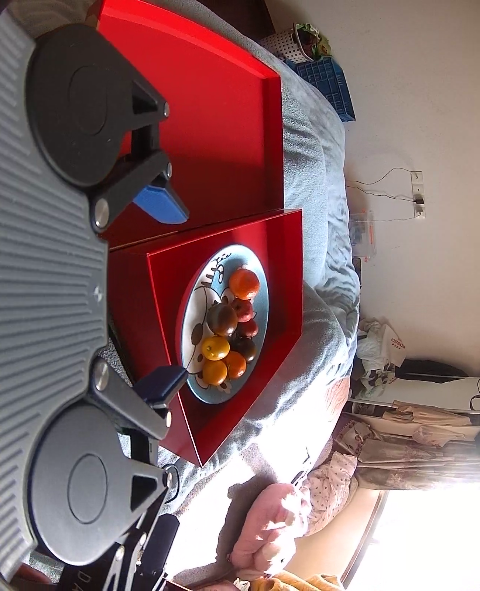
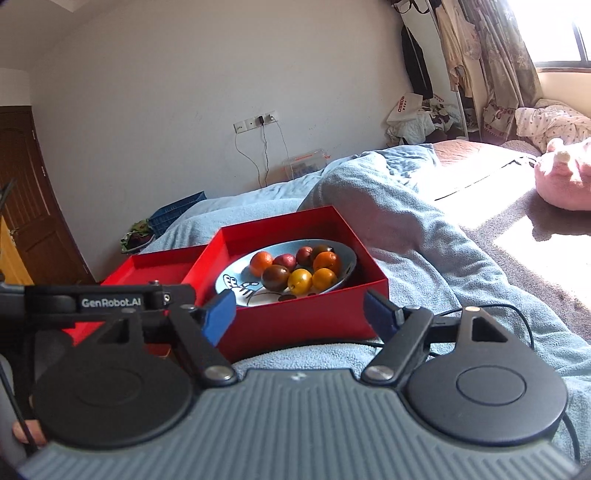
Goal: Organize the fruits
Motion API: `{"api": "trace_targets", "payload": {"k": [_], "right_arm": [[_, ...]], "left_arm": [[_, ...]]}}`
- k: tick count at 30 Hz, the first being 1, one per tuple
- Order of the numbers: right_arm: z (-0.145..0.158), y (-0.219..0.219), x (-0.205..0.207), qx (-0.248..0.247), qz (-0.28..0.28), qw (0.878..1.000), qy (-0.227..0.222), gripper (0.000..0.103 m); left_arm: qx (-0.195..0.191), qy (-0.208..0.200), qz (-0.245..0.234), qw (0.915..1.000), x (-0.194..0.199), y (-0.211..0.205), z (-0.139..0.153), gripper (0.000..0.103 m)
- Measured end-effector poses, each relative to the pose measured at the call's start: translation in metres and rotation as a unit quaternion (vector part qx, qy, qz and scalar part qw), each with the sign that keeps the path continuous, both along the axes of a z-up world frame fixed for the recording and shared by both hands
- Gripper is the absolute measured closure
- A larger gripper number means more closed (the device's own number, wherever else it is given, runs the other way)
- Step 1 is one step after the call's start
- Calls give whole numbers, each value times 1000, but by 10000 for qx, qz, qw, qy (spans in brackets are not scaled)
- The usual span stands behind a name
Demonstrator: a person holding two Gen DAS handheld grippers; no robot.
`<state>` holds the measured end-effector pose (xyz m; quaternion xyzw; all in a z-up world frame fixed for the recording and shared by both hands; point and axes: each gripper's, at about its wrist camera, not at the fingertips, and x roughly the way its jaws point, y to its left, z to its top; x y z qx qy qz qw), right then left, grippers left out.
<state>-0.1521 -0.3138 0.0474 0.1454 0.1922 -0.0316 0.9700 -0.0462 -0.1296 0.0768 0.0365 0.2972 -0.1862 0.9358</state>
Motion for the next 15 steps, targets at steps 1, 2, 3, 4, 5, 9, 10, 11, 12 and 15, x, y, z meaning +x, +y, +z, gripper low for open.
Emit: {"api": "trace_targets", "payload": {"k": [1,2,3,4,5,9,10,11,12,15], "right_arm": [[-2,1,0,-29,-30,10000,56,25],[-3,1,0,-58,-60,9999,105,25],[-4,1,1,-85,-75,9999,119,25],[-4,2,1,-127,-89,9998,137,25],[-5,3,2,-185,-101,9996,184,25],[-14,15,5,-463,-53,9979,446,25],[-15,17,5,-515,-32,9976,457,25],[-15,19,3,-577,-26,9973,448,25],[-14,20,2,-619,-41,9971,438,25],[-12,19,1,-652,-111,9968,449,25]], "left_arm": [[59,-56,32,10000,-3,-1,0,16],[142,-132,67,9998,-6,-2,1,16],[233,-224,101,9994,-9,-3,2,16],[282,-291,121,9991,-12,-3,3,16],[313,-351,133,9988,-15,-3,6,16],[271,-403,84,9988,-22,-3,13,16],[273,-411,83,9987,-23,-3,14,16],[283,-430,92,9986,-25,-3,15,16],[288,-433,81,9986,-26,-4,16,16],[310,-408,48,9987,-29,-6,16,16]]}}
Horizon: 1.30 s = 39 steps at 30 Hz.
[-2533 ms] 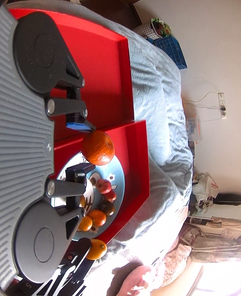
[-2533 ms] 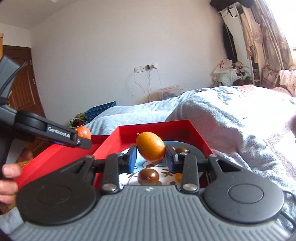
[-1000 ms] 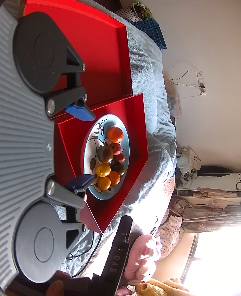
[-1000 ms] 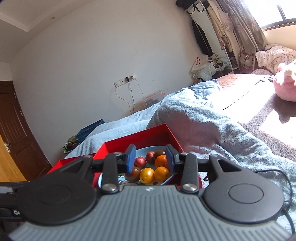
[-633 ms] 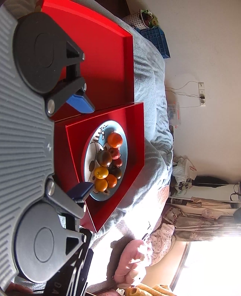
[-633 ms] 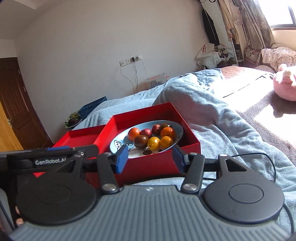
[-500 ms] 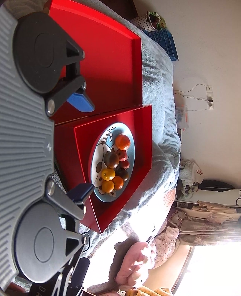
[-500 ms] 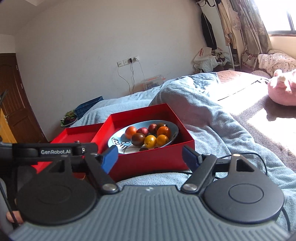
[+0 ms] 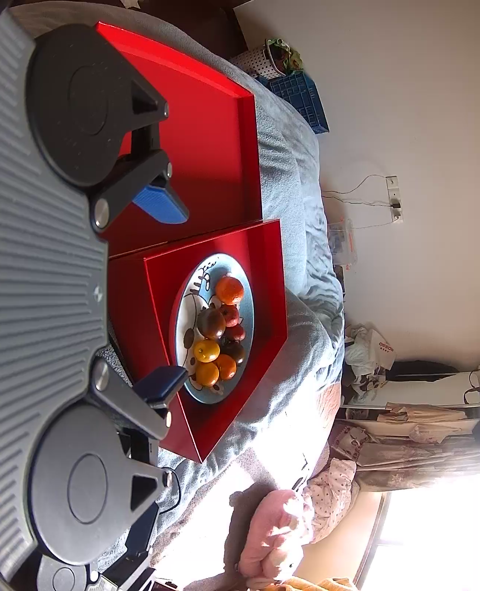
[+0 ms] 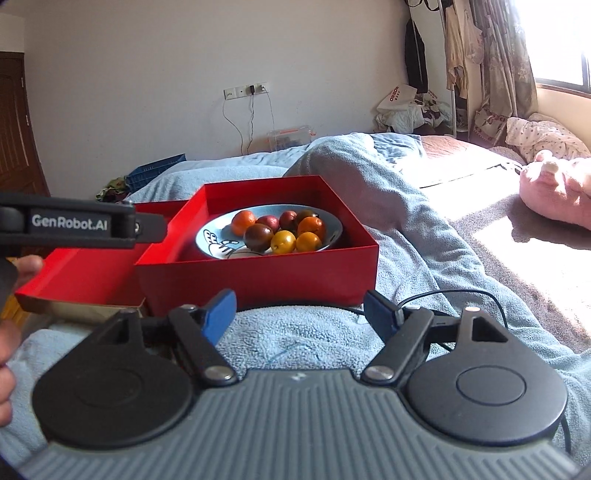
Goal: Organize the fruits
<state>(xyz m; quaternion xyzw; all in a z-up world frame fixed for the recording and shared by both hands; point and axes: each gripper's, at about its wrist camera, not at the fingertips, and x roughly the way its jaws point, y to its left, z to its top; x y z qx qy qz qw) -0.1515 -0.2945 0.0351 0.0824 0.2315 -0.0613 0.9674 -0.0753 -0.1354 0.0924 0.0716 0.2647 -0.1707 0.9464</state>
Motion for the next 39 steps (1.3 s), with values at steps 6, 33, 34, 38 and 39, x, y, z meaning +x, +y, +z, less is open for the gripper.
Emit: {"api": "trace_targets", "payload": {"k": [6,33,34,38,39], "right_arm": [[1,-3,-2,16,-57,9999,82,25],[-2,8,0,-186,55,9995,264,25],[-2,8,-1,-182,56,9995,267,25],[-3,8,0,-168,78,9994,298,25],[-3,8,0,-169,85,9994,304,25]], "left_arm": [[9,122,-13,9999,0,0,-2,16],[97,175,-193,9996,-9,-2,-11,16],[101,176,-196,9996,-9,-2,-12,16],[117,176,-202,9996,-9,-2,-13,16],[121,176,-202,9996,-9,-2,-13,15]]}}
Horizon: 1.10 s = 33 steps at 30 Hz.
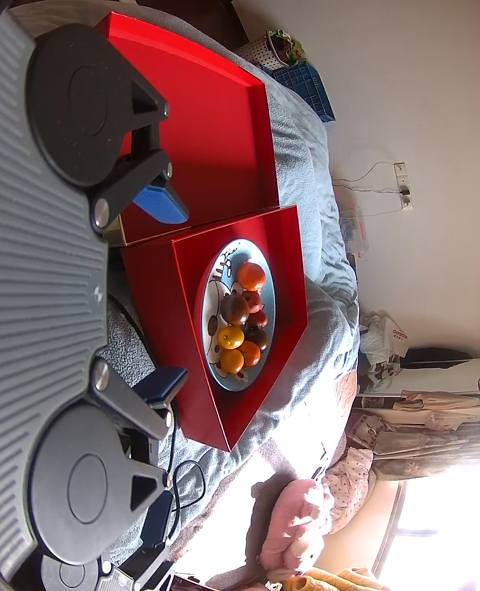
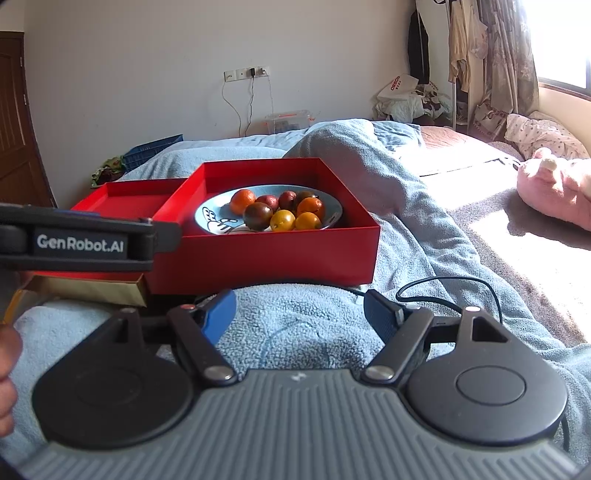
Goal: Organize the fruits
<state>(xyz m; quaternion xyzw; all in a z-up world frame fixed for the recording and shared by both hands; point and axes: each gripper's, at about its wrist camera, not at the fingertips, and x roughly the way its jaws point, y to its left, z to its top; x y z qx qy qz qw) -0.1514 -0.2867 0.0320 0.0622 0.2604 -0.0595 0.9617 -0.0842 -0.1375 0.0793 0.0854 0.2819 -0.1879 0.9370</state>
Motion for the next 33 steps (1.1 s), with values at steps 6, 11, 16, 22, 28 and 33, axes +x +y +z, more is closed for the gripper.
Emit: {"api": "trace_targets", "payload": {"k": [6,11,16,22,28,33], "right_arm": [[-1,0,1,-1,28,10000,35,25],[-1,1,2,-9,41,10000,35,25],[-2,2,2,-27,75,9999,72,25],[-2,2,2,-26,89,9999,77,25],[-3,1,2,1,106,9999,104,25],[-3,1,3,10,113,9999,120,25]], "left_arm": [[29,-5,-16,10000,1,-2,-2,15],[58,-20,-33,10000,0,-3,-4,15],[78,-34,-46,10000,-1,-3,-4,15],[103,-66,-71,9999,-3,-5,-4,15],[115,-67,-77,9999,-3,-6,-4,15],[132,-82,-79,9998,-4,-6,-4,14]]}}
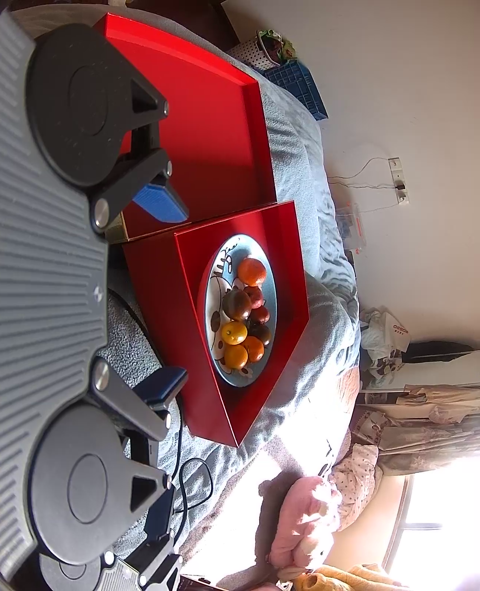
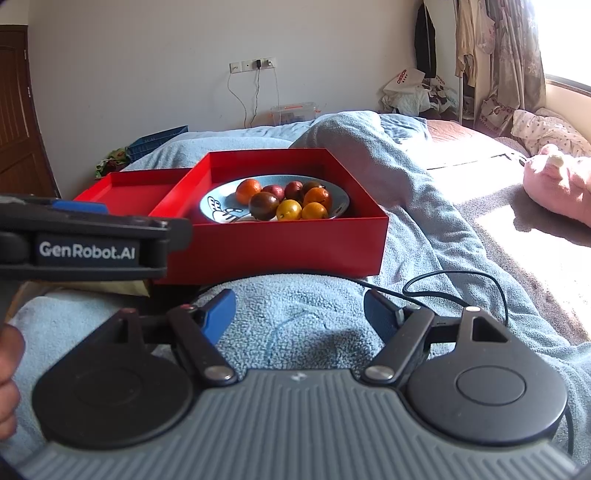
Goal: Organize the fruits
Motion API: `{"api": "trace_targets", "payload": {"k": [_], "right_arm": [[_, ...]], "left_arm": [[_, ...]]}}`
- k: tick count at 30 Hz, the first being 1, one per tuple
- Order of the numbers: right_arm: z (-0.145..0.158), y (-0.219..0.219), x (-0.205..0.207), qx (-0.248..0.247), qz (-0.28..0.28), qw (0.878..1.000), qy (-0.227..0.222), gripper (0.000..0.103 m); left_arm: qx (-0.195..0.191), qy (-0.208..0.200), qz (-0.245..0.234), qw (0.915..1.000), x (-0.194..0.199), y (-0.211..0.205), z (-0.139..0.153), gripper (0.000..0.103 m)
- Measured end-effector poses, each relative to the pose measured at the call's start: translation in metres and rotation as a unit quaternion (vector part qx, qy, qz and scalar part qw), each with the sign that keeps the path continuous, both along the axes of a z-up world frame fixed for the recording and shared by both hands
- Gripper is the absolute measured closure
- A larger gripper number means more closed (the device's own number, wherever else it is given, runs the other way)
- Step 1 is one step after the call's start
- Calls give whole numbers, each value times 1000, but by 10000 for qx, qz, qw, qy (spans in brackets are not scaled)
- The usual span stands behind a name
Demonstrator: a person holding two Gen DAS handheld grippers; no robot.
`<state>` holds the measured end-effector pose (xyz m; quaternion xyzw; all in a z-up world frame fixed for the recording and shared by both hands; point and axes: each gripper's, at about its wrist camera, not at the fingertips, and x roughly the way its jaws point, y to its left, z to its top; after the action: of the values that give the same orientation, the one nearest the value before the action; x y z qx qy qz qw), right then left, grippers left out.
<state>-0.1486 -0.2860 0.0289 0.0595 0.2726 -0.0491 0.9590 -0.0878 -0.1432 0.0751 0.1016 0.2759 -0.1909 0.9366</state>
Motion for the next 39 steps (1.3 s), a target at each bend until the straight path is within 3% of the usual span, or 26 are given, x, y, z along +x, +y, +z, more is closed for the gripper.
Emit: {"api": "trace_targets", "payload": {"k": [39], "right_arm": [[-5,0,5,52,47,9999,140,24]], "left_arm": [[48,59,-37,10000,2,0,-3,14]]}}
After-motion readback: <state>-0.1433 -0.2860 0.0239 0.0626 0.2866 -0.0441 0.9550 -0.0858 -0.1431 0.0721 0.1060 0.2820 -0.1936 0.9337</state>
